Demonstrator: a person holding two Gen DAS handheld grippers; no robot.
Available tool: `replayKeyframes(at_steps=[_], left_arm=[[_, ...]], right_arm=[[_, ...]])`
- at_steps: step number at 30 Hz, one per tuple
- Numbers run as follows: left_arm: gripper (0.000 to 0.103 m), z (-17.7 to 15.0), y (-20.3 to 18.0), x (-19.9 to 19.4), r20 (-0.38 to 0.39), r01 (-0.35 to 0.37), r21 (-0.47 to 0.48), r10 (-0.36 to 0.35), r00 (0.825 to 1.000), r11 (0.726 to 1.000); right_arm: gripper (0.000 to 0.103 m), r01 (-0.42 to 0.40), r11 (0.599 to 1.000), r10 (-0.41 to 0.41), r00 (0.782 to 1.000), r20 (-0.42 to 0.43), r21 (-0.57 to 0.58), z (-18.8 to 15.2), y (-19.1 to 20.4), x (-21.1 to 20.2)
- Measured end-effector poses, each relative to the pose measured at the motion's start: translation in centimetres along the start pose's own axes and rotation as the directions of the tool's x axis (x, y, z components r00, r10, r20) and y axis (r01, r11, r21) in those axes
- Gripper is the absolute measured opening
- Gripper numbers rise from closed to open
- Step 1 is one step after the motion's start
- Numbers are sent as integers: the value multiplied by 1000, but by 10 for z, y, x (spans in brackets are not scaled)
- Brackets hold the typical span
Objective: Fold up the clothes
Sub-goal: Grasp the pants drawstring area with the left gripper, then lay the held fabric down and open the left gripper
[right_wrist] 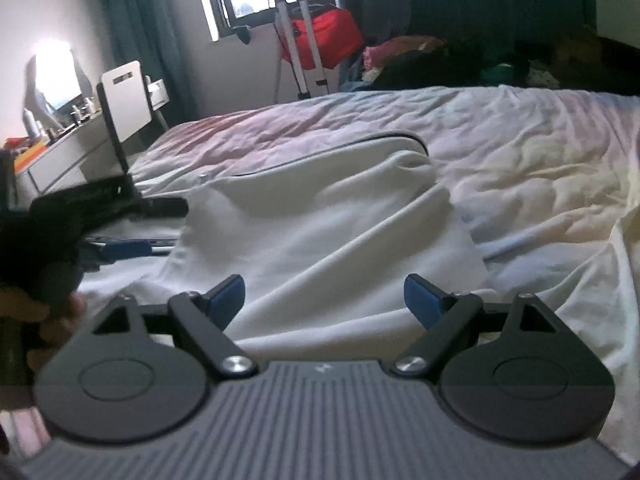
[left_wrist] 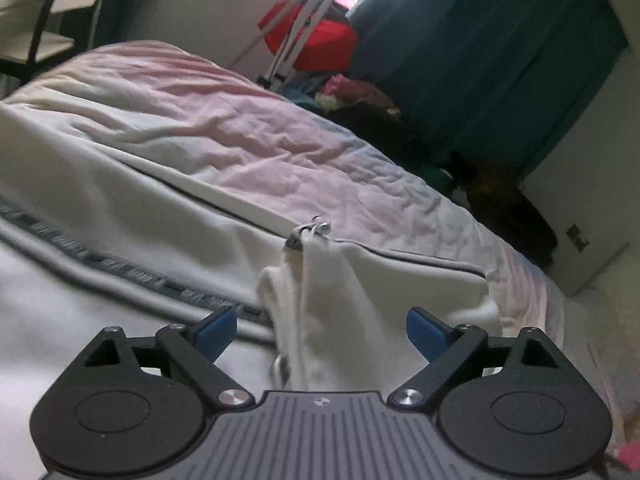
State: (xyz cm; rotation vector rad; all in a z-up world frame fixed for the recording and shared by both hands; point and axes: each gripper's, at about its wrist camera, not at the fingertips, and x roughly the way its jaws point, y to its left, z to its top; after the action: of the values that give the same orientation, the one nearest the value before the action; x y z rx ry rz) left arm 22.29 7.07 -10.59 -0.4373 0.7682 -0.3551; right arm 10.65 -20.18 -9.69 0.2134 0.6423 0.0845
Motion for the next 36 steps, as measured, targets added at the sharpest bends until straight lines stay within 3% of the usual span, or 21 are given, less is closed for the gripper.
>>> replayKeyframes(at_steps=[2,6,7,11,13,15,18,22,24,28,33,36], left_arm=[[89,8,0,19,-37,28,-1,-28,999,1000],[74,22,-3,53,-95,-61,29,63,993,998],[68,25,-4,59,-104,-80,52,85,991,995],[22,42,-9,65,-110,-114,99,124,986,989],[15,52,-17,57,-67,-134,138,145,987,981],[15,56,-25,53,-23,-163,176,169,985,971],[19,45,-33,67,-21,-226,266,240,971,937],[47,33,-26,64,4,-271,252,279,960,929],[48,31,-22,47,27,-271,210,271,962,939],[60,25,-21,-1,48,-273,184,269,962,944],[69,0,-31,-78,130,-318,212,296,946,924],[73,-21,-43,-120,176,-342,249,305,936,906]], right_arm=[[88,1,999,-1,1000,-12,32,0,-9,8],[88,-14,994,17,999,-31,110,2,-26,15],[88,-20,992,24,999,-24,125,2,-30,14],[88,-34,988,37,999,-19,152,3,-37,15],[88,-41,989,43,999,-12,143,3,-34,13],[88,-44,990,45,999,-2,133,5,-31,11],[88,-47,990,46,999,6,136,7,-30,9],[88,-30,992,30,1000,2,124,7,-29,9],[88,-29,992,28,1000,6,124,7,-30,8],[88,-20,994,18,1000,20,106,9,-28,5],[88,-35,996,32,998,48,81,10,-21,-5],[88,-54,996,47,993,109,70,9,-19,-16]])
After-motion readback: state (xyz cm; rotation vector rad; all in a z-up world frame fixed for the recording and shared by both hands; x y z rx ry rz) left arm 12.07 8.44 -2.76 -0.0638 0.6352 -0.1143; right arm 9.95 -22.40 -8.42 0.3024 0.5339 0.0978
